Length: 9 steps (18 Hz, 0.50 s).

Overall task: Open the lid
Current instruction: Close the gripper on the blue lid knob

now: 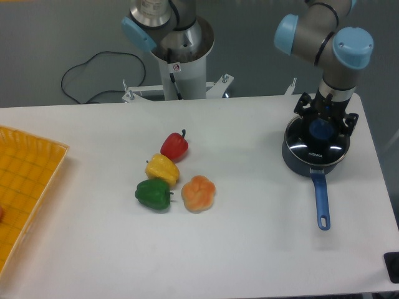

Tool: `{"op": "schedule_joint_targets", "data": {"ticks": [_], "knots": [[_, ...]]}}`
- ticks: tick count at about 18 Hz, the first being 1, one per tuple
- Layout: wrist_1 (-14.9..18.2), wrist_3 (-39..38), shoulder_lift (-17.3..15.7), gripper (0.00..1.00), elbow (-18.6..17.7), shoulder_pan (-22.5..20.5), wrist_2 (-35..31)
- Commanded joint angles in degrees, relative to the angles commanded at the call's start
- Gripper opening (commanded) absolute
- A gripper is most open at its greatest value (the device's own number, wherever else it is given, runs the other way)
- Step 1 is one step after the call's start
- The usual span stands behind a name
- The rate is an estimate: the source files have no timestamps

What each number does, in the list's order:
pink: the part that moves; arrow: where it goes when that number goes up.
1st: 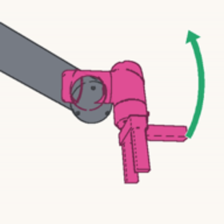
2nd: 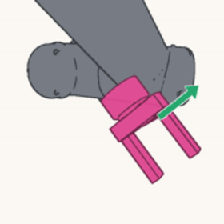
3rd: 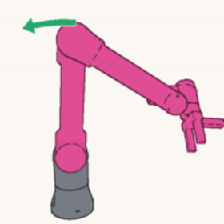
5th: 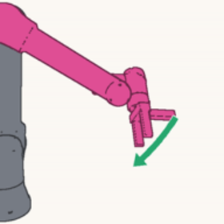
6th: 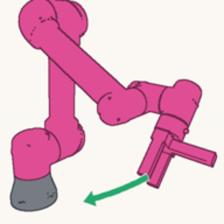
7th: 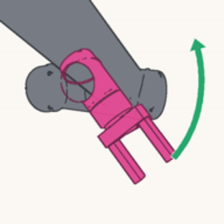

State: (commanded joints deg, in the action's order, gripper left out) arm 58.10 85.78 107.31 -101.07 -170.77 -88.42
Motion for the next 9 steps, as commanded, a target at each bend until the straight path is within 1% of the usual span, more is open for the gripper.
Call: {"op": "schedule_joint_targets", "data": {"ticks": [2, 6, 9], "knots": [[0.0, 0.0, -0.1, 0.8, 0.0, 0.0, -0.1], [0.0, 0.0, -0.1, 0.66, 0.0, 0.0, -0.1], [0.1, 0.0, -0.1, 0.59, 0.0, -0.1, -0.1]]}}
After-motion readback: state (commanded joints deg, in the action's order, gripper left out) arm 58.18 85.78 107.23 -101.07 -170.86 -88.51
